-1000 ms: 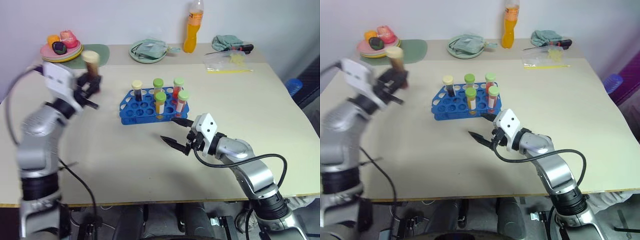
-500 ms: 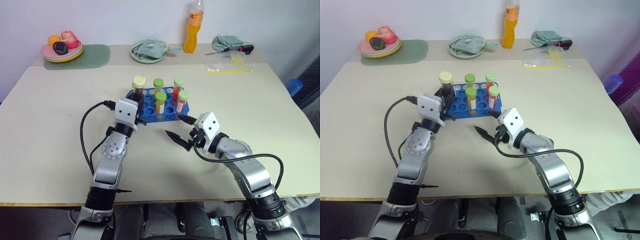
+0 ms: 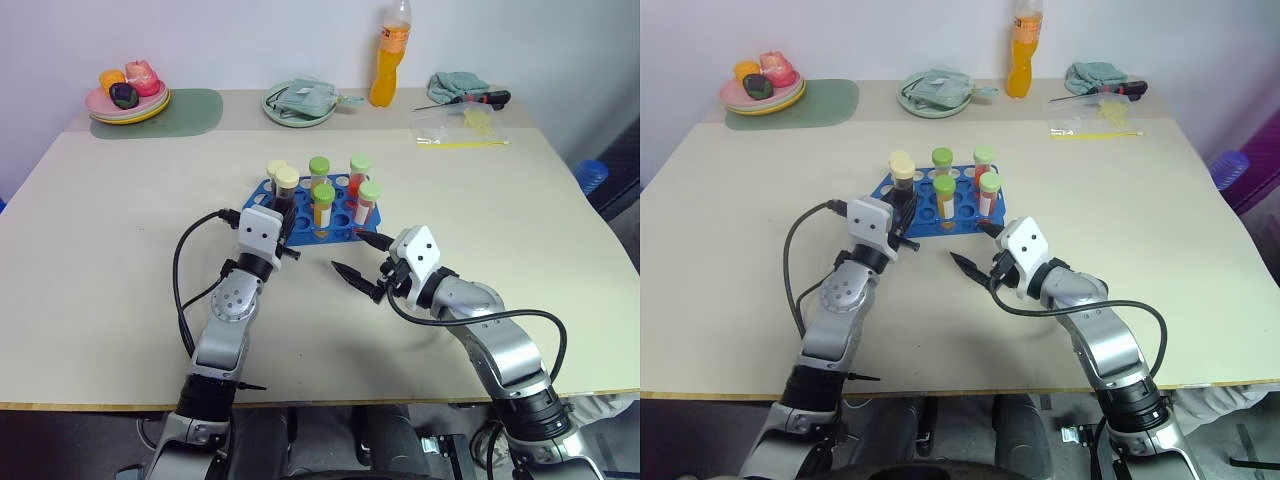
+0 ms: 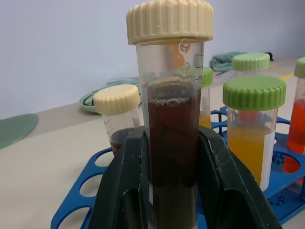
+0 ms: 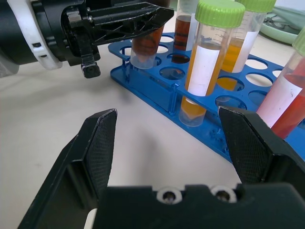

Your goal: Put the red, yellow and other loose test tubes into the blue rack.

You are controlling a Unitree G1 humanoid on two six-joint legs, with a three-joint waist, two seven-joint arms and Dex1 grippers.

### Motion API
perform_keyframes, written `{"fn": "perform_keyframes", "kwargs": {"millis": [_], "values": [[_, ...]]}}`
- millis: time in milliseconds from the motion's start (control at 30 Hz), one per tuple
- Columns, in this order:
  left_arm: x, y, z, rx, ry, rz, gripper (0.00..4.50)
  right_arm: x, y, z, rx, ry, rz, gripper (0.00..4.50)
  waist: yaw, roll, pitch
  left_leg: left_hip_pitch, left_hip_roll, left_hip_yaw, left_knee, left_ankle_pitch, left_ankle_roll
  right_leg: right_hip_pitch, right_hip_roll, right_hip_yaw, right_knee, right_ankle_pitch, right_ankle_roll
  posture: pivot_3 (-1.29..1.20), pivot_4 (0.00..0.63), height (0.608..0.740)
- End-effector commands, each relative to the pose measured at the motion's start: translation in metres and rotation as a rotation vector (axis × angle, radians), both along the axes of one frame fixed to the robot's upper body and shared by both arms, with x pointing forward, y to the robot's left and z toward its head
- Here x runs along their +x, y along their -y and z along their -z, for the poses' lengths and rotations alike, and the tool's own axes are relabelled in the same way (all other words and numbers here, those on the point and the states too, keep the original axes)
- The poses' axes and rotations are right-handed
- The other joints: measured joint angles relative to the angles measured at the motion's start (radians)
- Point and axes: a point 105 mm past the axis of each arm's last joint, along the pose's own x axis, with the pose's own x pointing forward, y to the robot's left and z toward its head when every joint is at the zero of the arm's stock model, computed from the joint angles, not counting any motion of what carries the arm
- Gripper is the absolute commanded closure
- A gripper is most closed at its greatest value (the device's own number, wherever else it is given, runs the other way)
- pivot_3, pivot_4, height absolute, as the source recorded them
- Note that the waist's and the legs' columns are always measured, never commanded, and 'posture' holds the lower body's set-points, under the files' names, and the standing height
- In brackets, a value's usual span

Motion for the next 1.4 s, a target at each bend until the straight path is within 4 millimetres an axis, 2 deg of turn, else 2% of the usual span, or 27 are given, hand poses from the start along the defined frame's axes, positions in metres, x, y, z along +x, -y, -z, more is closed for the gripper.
{"fn": "perform_keyframes", "kwargs": {"millis": [33, 367, 733, 1100, 1333, 1367, 1400], "values": [[0.003, 0.001, -0.004, 0.001, 0.026, -0.004, 3.74, -0.002, -0.001, -0.015, 0.03, 0.055, -0.004, 0.73, 0.0, 0.0, 0.0, 0.0, 0.0, 0.0, 0.0, 0.0, 0.0, 0.0, 0.0, 0.0, 0.0, 0.0, 0.0, 0.0, 0.15, 0.74], [0.01, -0.002, 0.002, 0.026, 0.023, -0.023, 3.74, -0.002, -0.002, -0.015, 0.029, 0.056, -0.001, 0.73, -0.001, 0.0, 0.0, 0.0, 0.0, 0.0, 0.0, 0.0, 0.0, 0.0, 0.0, 0.0, 0.0, 0.0, 0.0, 0.0, 0.15, 0.74], [0.006, -0.011, 0.005, 0.02, 0.023, -0.056, 3.74, -0.003, -0.001, -0.014, 0.022, 0.053, -0.005, 0.73, -0.001, 0.0, 0.0, 0.001, 0.0, 0.0, 0.0, 0.0, 0.0, 0.0, 0.0, 0.0, 0.0, 0.0, 0.0, 0.0, 0.15, 0.74], [0.006, -0.007, 0.011, -0.004, -0.009, -0.041, 3.74, -0.004, -0.003, -0.014, 0.021, 0.054, -0.008, 0.73, -0.002, 0.001, -0.001, 0.001, 0.0, 0.0, 0.0, 0.0, 0.0, 0.0, 0.001, 0.0, 0.0, 0.0, 0.0, 0.0, 0.15, 0.74], [0.007, -0.011, 0.013, -0.025, -0.016, -0.062, 0.37, -0.003, -0.002, -0.014, 0.018, 0.055, -0.009, 0.73, -0.002, 0.001, -0.001, 0.001, 0.0, 0.0, 0.0, 0.0, 0.0, 0.001, 0.001, 0.0, 0.0, 0.0, 0.0, 0.0, 0.15, 0.74], [0.007, -0.012, 0.013, -0.03, -0.016, -0.068, 0.02, -0.003, -0.001, -0.014, 0.017, 0.055, -0.009, 0.73, -0.002, 0.001, -0.001, 0.001, 0.0, 0.0, 0.0, 0.0, 0.0, 0.001, 0.001, 0.0, 0.0, 0.0, 0.0, 0.0, 0.15, 0.74], [0.007, -0.013, 0.012, -0.038, -0.017, -0.071, 0.02, -0.003, -0.001, -0.014, 0.016, 0.054, -0.009, 0.73, -0.001, 0.001, -0.001, 0.001, 0.0, 0.0, 0.0, 0.0, 0.0, 0.001, 0.0, 0.0, 0.0, 0.0, 0.0, 0.0, 0.15, 0.74]]}}
